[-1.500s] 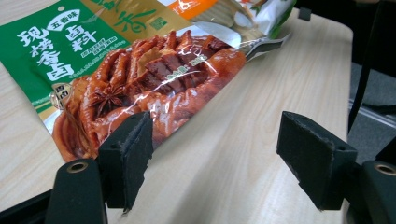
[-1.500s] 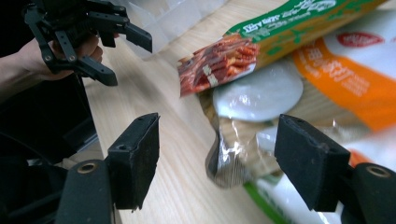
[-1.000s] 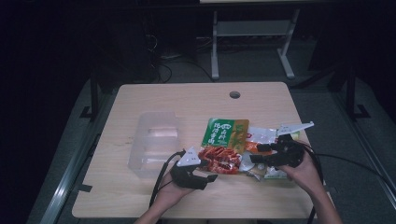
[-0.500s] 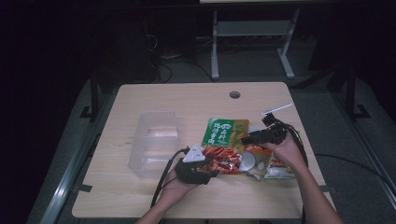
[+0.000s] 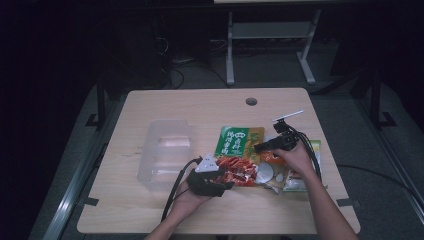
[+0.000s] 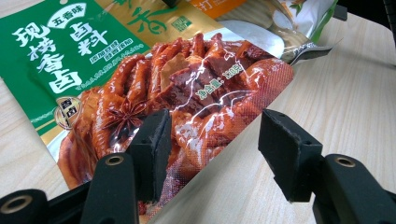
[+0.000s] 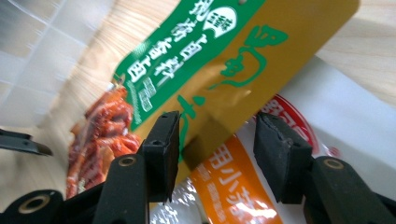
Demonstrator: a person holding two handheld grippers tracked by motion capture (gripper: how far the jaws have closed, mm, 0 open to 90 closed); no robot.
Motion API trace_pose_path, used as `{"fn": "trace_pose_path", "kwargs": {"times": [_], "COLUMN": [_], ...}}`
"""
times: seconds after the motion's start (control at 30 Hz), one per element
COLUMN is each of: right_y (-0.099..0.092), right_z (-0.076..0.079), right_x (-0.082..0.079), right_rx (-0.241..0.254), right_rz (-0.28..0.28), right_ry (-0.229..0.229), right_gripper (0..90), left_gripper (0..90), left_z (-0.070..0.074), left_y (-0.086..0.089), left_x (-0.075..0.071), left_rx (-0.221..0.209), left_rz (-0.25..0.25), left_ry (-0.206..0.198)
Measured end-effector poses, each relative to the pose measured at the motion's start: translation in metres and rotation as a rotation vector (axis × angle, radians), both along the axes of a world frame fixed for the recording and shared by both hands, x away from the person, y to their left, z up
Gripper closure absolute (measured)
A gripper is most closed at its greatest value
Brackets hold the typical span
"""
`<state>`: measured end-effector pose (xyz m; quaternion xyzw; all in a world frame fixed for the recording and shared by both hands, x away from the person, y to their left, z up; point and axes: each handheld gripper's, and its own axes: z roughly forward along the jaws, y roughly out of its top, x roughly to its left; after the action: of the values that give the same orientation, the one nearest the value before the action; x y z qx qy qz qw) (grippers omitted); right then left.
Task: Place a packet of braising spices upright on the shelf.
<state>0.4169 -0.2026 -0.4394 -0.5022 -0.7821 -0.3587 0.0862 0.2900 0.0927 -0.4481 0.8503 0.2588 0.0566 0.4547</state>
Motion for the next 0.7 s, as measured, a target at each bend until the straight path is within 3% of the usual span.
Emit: {"fn": "trace_pose_path", "kwargs": {"times": [0.07,0.17,0.27,0.47,0.7], "right_y": [0.001,0.003,0.002,0.006,-0.003], "right_z": [-0.001,-0.004,0.0,0.018,0.048], "right_x": [0.001,0.002,0.0,-0.014,-0.036], "right_rx": [0.014,0.04,0.066,0.013,0.075], "right_rz": [-0.003,-0.001,0.0,0.067,0.126], "right_ry": [-0.003,0.027,0.016,-0.087,-0.208], "right_gripper": [56.2,74.0,89.3,90.0,90.0], "left_gripper": [43.2,42.7,41.4,36.6,31.3], "left_z": [0.0,-0.001,0.0,0.004,0.008], "left_y": [0.0,0.0,0.001,0.003,0.004], "left_x": [0.0,0.001,0.001,0.001,0.002], "left_rx": [-0.001,0.0,-0.005,-0.04,-0.069], "left_rz": [0.002,0.004,0.01,0.033,0.074], "left_ry": [0.006,0.008,0.012,0.018,0.021]}}
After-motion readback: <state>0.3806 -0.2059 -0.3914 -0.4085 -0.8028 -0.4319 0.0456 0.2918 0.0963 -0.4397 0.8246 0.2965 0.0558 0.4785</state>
